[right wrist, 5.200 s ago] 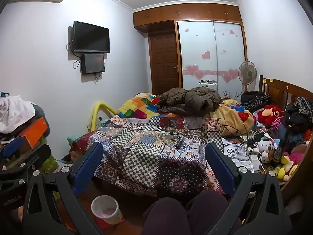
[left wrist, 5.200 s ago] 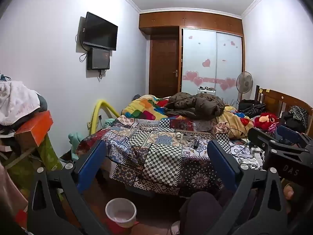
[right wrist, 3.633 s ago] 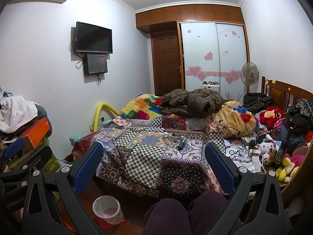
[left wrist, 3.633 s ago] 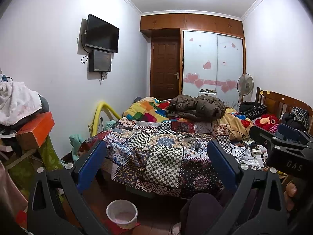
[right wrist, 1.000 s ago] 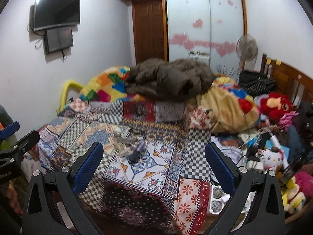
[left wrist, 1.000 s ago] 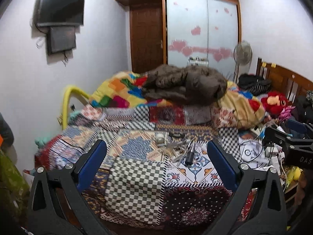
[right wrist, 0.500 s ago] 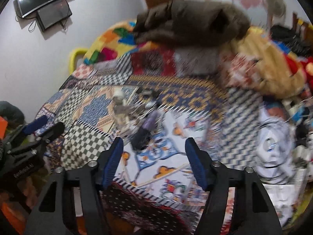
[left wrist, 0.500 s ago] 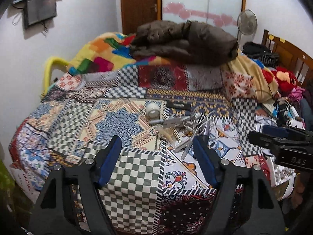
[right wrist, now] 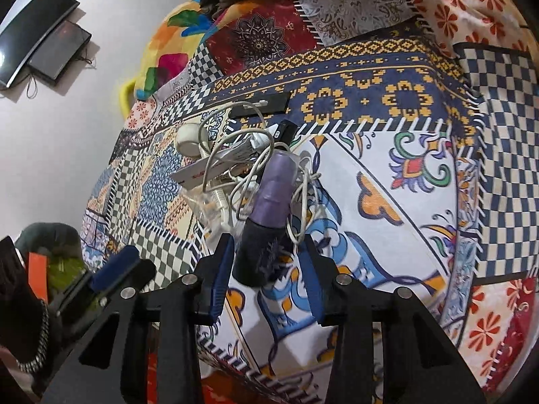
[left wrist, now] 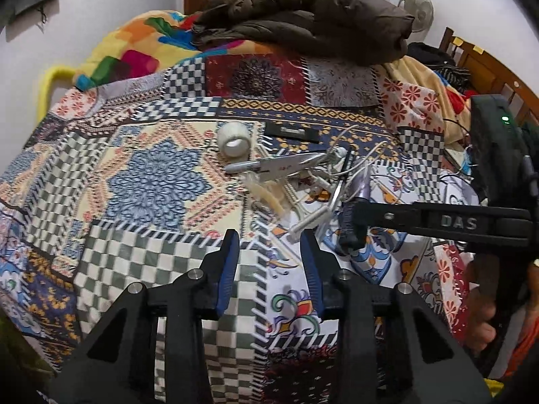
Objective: Collect trash
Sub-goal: 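Close the right tool around the purple spray bottle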
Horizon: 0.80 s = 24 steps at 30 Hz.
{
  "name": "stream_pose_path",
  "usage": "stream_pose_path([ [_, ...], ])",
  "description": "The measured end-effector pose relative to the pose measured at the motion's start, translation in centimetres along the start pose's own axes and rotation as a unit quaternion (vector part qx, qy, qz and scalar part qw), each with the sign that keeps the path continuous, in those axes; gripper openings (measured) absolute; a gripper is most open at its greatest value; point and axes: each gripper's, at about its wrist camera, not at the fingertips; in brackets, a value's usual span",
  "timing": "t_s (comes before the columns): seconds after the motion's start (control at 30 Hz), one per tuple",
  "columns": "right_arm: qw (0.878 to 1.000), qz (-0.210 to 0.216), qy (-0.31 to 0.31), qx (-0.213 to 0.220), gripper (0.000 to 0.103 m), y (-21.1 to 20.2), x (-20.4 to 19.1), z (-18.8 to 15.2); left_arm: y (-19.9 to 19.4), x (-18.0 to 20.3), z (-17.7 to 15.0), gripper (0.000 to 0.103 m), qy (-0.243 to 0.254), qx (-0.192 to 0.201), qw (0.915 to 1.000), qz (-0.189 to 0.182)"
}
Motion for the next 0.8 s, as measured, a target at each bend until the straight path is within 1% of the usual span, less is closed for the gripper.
stream_pose_path([
  [0.07,1.0,-0.001,-0.005,-0.003,0.036,0.5,-0.2,0.2,0.4,0.2,0.1,0.037,0.003,-0.006,0.9999,-0.01],
  [0.13,1.0,-0.005,-0.01,-0.004,0.035,1.0,-0.3,0.4,0.9,0.4,0.3,0.037,0.009,-0.012,0.9998,-0.012],
  [0.17,1.0,-0.006,-0.013,-0.004,0.03,1.3,-0.3,0.5,1.1,0.5,0.3,0.037,0.013,-0.014,0.9997,-0.013],
  [0.27,1.0,-0.002,-0.018,-0.007,0.028,1.4,-0.4,0.7,1.7,1.2,0.3,0.037,0.026,-0.023,0.9993,-0.015],
  [0.37,1.0,-0.007,-0.03,-0.007,0.027,0.8,-0.2,0.4,2.2,1.7,0.2,0.037,0.038,-0.033,0.9986,-0.018],
  [0.47,0.999,-0.004,-0.034,-0.01,0.027,-0.1,0.5,-0.1,2.9,2.2,0.0,0.037,0.043,-0.049,0.9972,-0.038],
  [0.57,0.999,-0.008,-0.036,-0.013,0.026,-1.0,1.3,-0.6,3.8,2.8,-0.3,0.037,0.049,-0.062,0.9959,-0.044],
  [0.63,0.999,-0.013,-0.039,-0.015,0.026,-1.4,1.7,-0.8,4.3,3.4,-0.5,0.037,0.049,-0.073,0.9945,-0.056],
  [0.8,0.998,-0.026,-0.051,-0.019,0.026,-1.7,1.9,-0.9,4.5,4.9,-1.2,0.037,0.046,-0.08,0.9926,-0.079],
])
Point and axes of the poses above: each gripper's, at about its wrist camera, not at the fingertips, and y roughly the way its jaws point, x to its right, z to its top, and after that the axes turned 11 degrees about -y, right-handed
